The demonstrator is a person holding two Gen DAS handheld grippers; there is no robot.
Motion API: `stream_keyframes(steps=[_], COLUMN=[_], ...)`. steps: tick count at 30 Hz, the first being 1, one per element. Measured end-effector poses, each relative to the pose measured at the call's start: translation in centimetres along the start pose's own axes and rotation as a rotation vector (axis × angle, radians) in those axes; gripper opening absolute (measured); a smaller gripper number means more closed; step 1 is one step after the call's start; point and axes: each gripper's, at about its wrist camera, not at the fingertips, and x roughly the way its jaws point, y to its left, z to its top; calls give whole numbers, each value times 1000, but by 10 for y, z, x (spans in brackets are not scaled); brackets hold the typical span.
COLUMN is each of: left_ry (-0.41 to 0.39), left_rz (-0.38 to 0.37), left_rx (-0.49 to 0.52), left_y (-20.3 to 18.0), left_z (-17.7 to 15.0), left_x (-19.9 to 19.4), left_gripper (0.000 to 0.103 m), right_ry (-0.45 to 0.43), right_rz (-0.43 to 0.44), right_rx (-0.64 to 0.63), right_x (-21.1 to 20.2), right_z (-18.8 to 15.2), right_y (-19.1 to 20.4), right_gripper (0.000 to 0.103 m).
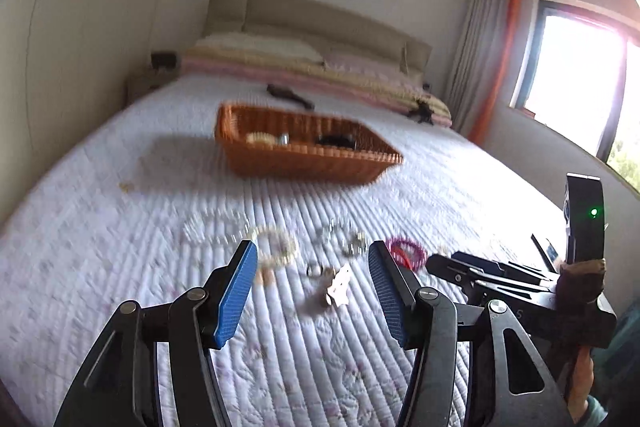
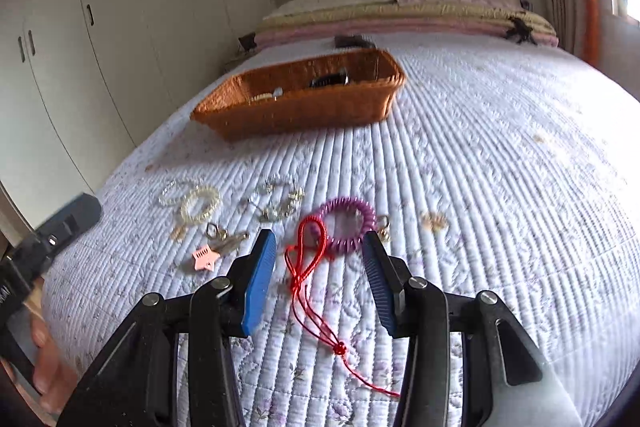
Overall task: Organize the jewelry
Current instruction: 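Grasp the pink key with left tool while right tool grasps red cord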
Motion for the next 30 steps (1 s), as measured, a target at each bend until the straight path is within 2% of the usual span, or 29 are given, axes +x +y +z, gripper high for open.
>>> stream_keyframes(steps=[3, 7, 10, 13, 15, 19, 22, 30], left_ry=[144, 229, 224, 252, 294, 304, 316, 299], left_rz=[-73, -53, -81, -56, -49, -26, 4, 3], left_rx=[-48, -68, -71, -47, -50, -25, -6, -12], left_y=[7, 12, 8, 0, -3, -6, -9, -6], left_z=[-10, -18, -15, -13, -14, -13, -12, -18], left_x=[30, 52, 52, 64, 75, 81, 86, 72], left_gripper=[59, 57, 57, 56, 49, 49, 24, 20], right_ry=[53, 93, 115, 129, 135, 137, 141, 126], right_rz=[-3, -9, -16, -23, -30, -16, -9, -3], right_rx=[-9, -16, -24, -36, -40, -31, -28, -35], right_x=[14, 28, 35, 42, 44, 46, 49, 44], right_z=[-5, -7, -7, -7, -7, -8, -8, -10], right_y=[1, 3, 5, 8, 8, 5, 4, 5], right_gripper=[46, 46, 45, 38, 36, 25, 17, 12])
